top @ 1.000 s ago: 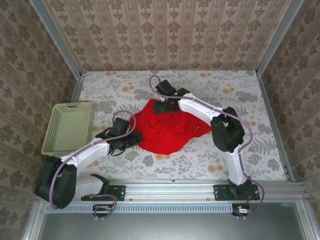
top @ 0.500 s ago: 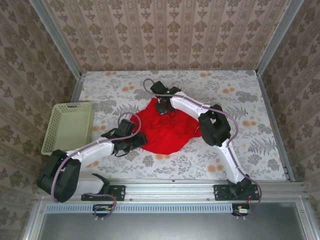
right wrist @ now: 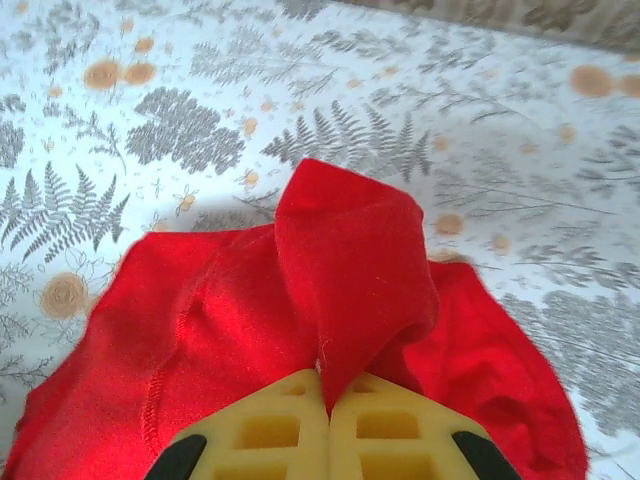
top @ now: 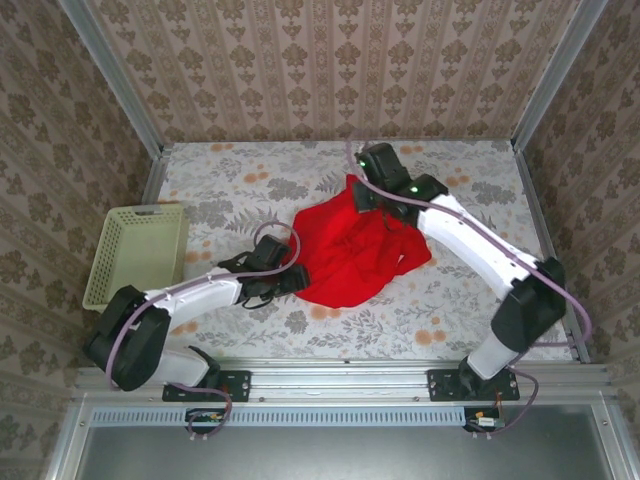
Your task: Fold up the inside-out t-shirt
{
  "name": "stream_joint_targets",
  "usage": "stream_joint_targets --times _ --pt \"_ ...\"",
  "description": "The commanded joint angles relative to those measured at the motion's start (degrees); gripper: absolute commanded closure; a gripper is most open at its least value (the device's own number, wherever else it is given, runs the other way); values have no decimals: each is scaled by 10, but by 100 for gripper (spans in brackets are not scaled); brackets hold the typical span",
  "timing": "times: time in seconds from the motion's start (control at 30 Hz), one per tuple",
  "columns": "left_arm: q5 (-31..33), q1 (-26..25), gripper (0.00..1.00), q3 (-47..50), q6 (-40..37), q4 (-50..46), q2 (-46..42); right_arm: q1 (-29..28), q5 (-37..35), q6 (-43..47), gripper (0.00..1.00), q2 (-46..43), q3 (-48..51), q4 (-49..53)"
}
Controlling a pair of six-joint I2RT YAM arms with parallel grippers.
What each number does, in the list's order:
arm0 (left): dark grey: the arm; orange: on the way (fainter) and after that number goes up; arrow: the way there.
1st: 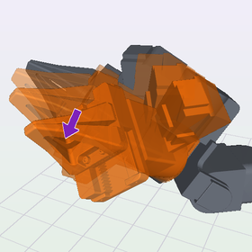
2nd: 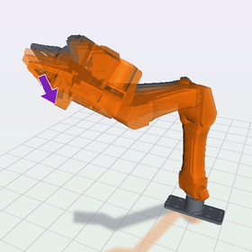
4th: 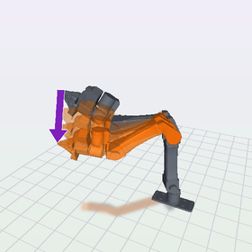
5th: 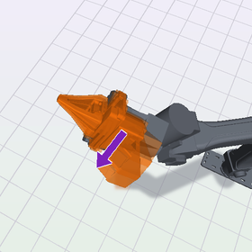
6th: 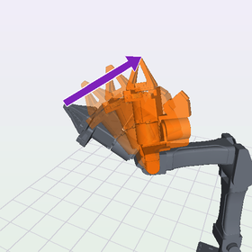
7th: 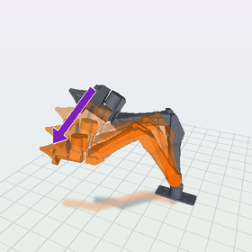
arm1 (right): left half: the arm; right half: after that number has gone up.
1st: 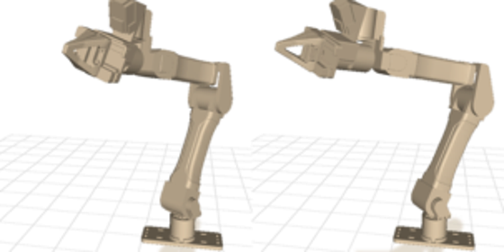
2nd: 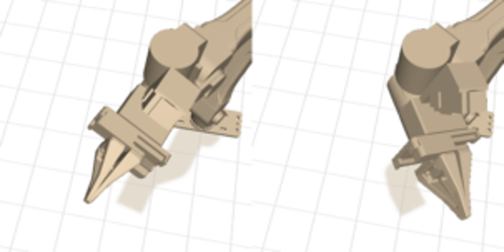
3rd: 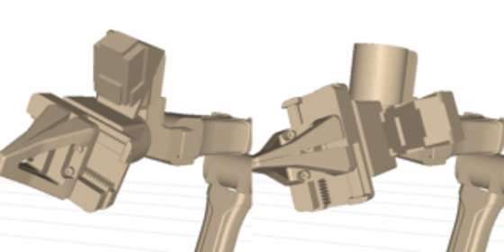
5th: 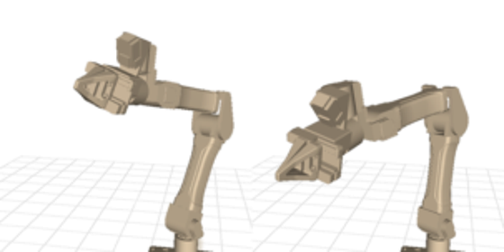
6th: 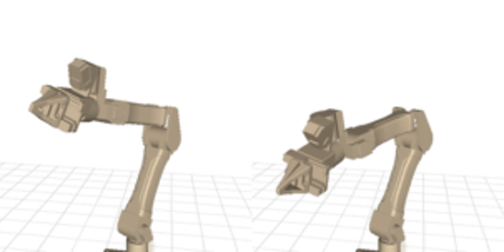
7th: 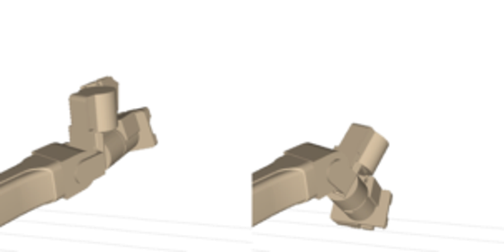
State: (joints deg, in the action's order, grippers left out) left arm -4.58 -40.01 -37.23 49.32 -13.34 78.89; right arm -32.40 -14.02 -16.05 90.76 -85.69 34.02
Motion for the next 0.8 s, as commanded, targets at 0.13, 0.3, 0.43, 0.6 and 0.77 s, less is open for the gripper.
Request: stream_joint_targets --times 0.13,0.3,0.43,0.6,0.77 --pt "-5 -10 30 -35 -12 21 62 41 -45 -53 100 -130 136 -18" --pt "-46 -15 48 -74 -35 48 131 71 -17 -61 100 -174 175 -12" --pt "-27 -15 69 -122 -58 17 149 73 -16 -56 100 -187 173 0" --pt "39 0 93 -251 -130 -105 128 83 -25 -30 100 -204 125 22" --pt "145 13 100 -442 -241 -222 73 89 -44 9 100 -229 25 49"
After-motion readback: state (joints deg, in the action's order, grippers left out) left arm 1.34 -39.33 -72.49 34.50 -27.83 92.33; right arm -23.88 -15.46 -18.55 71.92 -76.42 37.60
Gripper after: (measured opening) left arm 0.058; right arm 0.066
